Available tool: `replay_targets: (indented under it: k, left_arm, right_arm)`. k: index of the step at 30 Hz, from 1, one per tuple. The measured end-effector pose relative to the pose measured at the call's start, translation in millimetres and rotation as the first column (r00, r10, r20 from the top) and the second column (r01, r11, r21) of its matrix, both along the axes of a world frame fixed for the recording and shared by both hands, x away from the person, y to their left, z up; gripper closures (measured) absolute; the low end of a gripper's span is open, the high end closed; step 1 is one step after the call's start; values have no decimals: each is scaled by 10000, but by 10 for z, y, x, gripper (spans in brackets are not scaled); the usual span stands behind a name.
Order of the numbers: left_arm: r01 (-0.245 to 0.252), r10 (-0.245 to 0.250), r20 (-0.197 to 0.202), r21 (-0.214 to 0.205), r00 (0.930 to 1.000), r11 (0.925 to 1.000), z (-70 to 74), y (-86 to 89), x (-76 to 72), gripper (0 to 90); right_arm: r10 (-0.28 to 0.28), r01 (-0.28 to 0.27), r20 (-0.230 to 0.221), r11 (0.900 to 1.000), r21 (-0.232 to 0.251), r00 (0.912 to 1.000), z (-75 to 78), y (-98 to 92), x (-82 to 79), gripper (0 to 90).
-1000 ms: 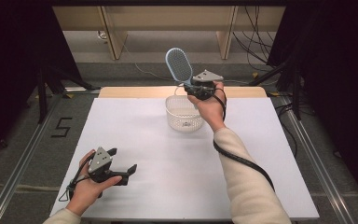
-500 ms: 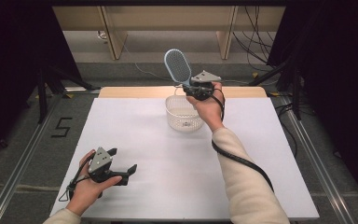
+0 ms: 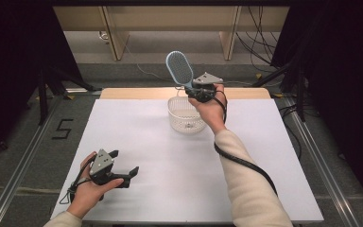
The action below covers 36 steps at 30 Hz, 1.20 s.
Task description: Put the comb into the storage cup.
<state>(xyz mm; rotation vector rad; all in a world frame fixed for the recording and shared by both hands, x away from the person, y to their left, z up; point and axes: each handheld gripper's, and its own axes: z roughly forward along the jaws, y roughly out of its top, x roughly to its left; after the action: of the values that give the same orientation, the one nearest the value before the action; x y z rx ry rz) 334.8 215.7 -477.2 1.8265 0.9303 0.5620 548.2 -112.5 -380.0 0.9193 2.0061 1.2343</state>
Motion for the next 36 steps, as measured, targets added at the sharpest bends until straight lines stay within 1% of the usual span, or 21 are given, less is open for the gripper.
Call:
replay_targets:
  k: [16,20,36]
  left_arm:
    - [6,-6,-1,-6,10000,10000,1,-1,-1,16]
    - [6,-6,-5,-1,10000,10000,1,1,-1,16]
    - [13,-13,-2,1,10000,10000,1,0,-1,16]
  right_arm:
    - [20,-20,-5,10000,-54,10000,-52,6,8,705]
    - [34,-35,-99,10000,-89,9999,-72,8,8,705]
    - [20,-22,-133,9999,-138,9999,-103,6,13,704]
